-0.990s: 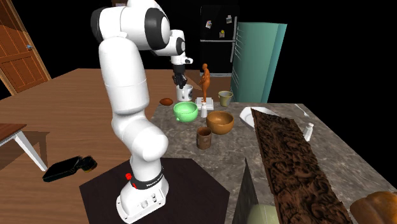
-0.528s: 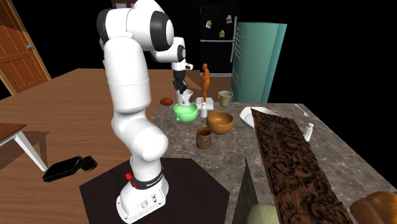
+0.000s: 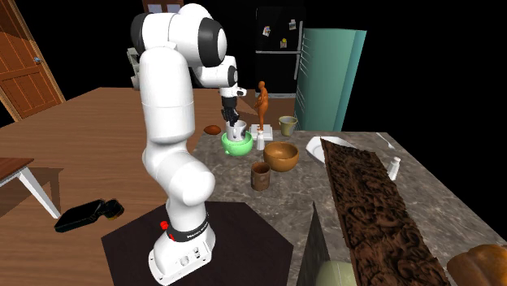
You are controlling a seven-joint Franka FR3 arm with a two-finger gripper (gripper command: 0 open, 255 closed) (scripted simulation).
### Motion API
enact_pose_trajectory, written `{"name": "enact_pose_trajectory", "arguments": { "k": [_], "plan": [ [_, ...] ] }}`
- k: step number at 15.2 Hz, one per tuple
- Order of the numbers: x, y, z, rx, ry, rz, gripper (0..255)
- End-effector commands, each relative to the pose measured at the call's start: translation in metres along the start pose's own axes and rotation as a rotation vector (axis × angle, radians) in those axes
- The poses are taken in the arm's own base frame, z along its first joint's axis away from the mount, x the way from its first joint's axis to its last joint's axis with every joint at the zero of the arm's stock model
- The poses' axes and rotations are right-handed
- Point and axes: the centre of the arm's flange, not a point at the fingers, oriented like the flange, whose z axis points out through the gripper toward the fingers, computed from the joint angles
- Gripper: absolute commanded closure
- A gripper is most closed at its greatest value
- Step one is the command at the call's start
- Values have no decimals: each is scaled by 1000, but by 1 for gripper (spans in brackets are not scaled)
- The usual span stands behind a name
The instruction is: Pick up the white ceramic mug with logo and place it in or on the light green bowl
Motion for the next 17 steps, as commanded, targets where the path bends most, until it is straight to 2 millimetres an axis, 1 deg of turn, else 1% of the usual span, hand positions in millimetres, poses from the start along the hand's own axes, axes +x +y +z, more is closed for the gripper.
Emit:
{"name": "enact_pose_trajectory", "arguments": {
  "k": [1,5,6,11,14,15,17],
  "plan": [
    [0,0,1,0,0,0,255],
    [0,0,1,0,0,0,255],
    [0,0,1,0,0,0,0],
    [0,0,1,0,0,0,0],
    [0,0,-39,0,0,0,0],
    [0,0,-49,0,0,0,0],
    [0,0,-49,0,0,0,0]
  ]
}}
